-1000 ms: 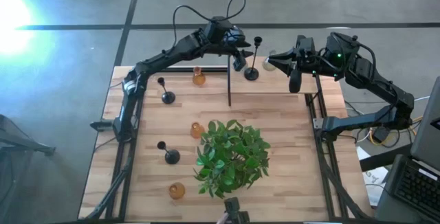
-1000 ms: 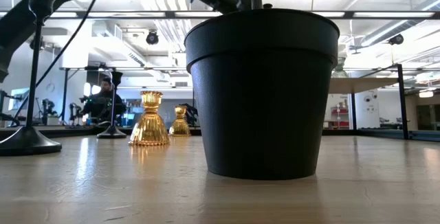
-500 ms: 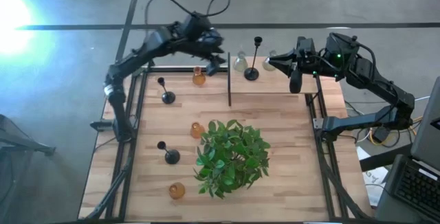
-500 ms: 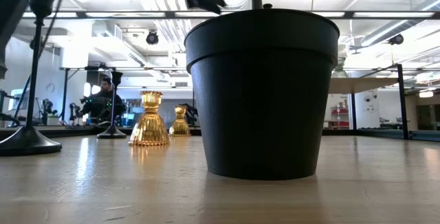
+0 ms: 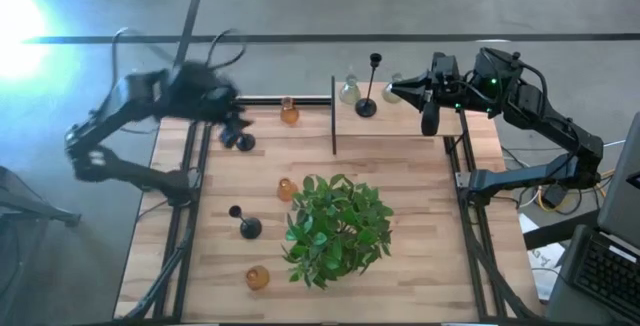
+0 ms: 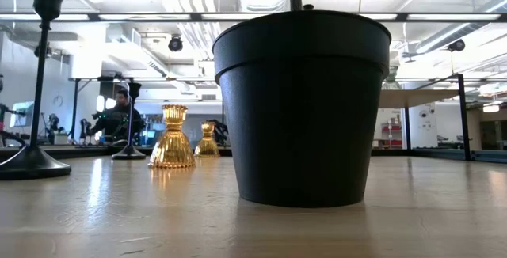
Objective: Pick & Place candle stick holders
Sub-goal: Put the bottom black candle holder on the shelf
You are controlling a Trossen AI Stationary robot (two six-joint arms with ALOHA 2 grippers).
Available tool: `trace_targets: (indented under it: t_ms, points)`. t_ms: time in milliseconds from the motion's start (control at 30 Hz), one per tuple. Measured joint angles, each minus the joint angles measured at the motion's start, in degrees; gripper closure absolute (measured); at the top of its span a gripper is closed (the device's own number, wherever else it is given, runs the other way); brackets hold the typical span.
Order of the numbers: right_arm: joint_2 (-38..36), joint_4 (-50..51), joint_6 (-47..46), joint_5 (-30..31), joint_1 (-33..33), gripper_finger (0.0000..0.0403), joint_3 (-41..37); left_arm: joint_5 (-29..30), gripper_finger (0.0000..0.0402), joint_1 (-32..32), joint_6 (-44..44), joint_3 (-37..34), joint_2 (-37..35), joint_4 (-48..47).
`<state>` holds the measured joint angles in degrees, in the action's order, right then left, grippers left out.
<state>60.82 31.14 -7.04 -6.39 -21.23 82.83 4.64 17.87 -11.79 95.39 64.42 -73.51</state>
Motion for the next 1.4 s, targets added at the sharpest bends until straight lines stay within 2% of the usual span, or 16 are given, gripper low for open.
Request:
trace_targets:
  t_ms: [167,333,500,667,800,1000,1333,1400]
  points:
    - [0.0,0.0,0.2,0.0,0.0,0.0351,0.0,-2.1,0.02,-7.7,-4.5,-14.0,-11.2,-4.5]
    - [0.0,0.0,0.2,0.0,0.0,0.0351,0.0,-6.3,0.02,-12.8,-11.7,-26.2,-18.3,-8.8]
    - [0.0,0.0,0.2,0.0,0.0,0.0351,0.0,-15.3,0.02,-14.3,-14.2,-36.8,-21.5,-8.1]
    - [0.0,0.0,0.5,0.0,0.0,0.0351,0.0,-23.8,0.02,-14.4,-11.8,-45.7,-21.5,-6.8]
    - [0.0,0.0,0.6,0.1,0.0,0.0351,0.0,-28.5,0.02,-14.7,-8.4,-52.0,-21.3,0.1]
    - [0.0,0.0,0.7,0.1,0.0,0.0351,0.0,-29.7,0.02,-15.6,-4.1,-59.6,-20.9,12.1]
    - [0.0,0.1,0.7,0.0,0.0,0.0351,0.0,-33.0,0.0202,-17.0,-4.1,-67.2,-20.5,32.7]
    - [0.0,0.1,0.6,0.0,0.0,0.0351,0.0,-33.9,0.0205,-17.9,-3.9,-67.8,-20.4,34.5]
